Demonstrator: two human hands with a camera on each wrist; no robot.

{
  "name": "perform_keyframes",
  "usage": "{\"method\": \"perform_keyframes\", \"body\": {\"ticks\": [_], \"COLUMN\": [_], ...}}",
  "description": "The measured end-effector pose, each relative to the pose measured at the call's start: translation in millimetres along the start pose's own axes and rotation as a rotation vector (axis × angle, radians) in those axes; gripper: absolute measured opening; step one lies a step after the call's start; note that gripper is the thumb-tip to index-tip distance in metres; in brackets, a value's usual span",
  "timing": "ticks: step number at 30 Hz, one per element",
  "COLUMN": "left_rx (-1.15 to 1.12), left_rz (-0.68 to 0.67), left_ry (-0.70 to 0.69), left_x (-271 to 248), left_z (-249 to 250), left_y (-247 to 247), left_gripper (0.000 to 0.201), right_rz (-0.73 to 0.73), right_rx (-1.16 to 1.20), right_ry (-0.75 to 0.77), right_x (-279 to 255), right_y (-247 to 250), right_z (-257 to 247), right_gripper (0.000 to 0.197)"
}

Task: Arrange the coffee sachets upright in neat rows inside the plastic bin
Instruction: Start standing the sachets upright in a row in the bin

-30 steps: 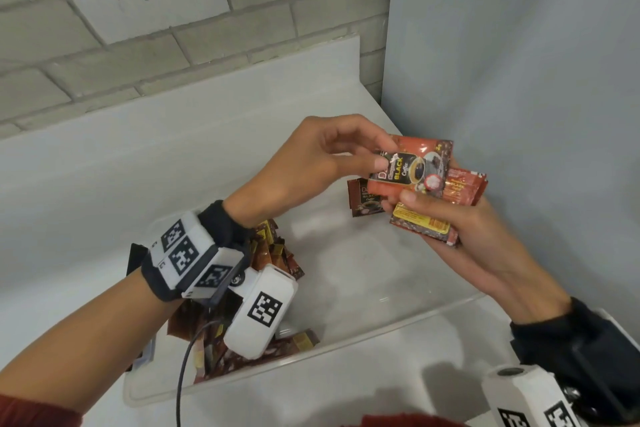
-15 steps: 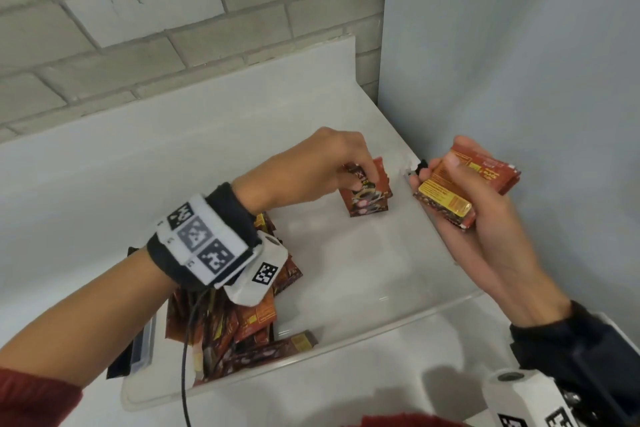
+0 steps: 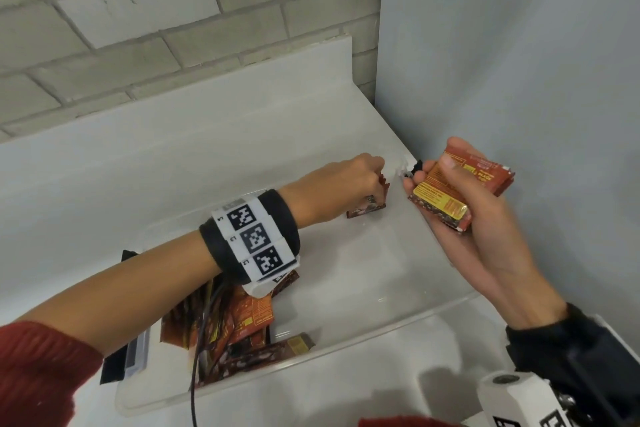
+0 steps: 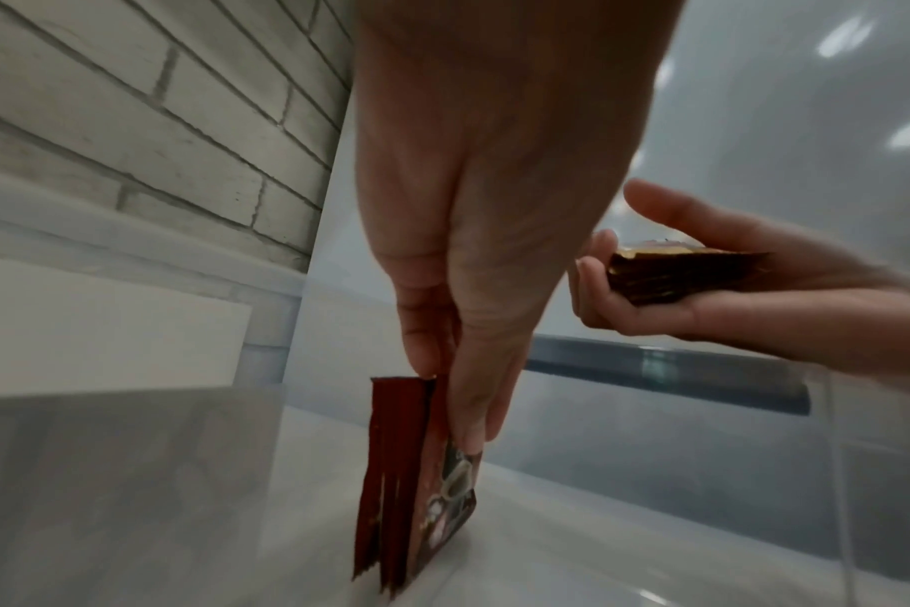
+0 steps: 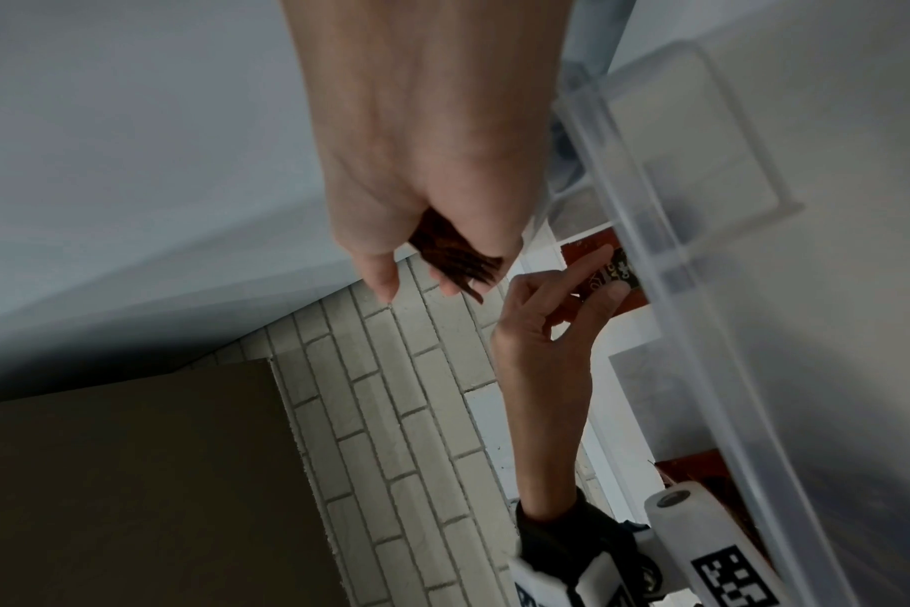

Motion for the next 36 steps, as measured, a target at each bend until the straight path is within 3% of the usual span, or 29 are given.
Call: {"method": "perform_keyframes", "body": {"ticks": [6,17,21,24,28,31,36], "left_rx": [0.094,0.151,-0.002,-0.202,-0.474,-0.753,-0.975], "left_rz": [0.113,0.231,0.265,0.227,0.330,0.269,0.227], "left_ry": [0.014,-0.051,-0.020,0.077,0.171,0.193,0.185], "left_x": [-0.2,1.8,-1.4,-3.4,-14.9,-21.8,-29.1], "left_z": [-0.2,4.0,-3.2,-18.5,-31.2,-25.4,-11.7], "left_y": [-1.3,-4.6,1.0,9.8,38.3,47.8,49.4], "left_gripper": [0.034,0.017,0.009,0.020,0.027,0.028,0.032], "right_rz": [-0.019,-0.026,-0.055,-0.075,-0.088,-0.101,-0.140], "right_rx": [0.003,0.025,-0.041,-0.098,-0.197,-0.216,-0.239], "right_ry": [-0.014,-0.100,-0.118,-0.117,-0.110,-0.117,-0.126], "right_x": [0.8,0.7,1.4,1.7,1.6,1.3,-0.4], "right_y": [-1.1,-0.1,0.8,-0.1,0.3,-0.9,-2.7], "right_z": [0.4,4.8,6.8,7.6,7.1,8.0,9.5], "right_gripper": [0.041,0.032,0.029,0.034,0.034,0.035,0.041]}}
Point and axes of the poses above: each hand's wrist, its own x-axis towards the middle knuckle, its own y-axis out of the back of the hand, z = x × y, the point moved 6 cm from there along x, towards the middle knuckle, and after that the axes turned 15 degrees about x, right-handed, at the moved point
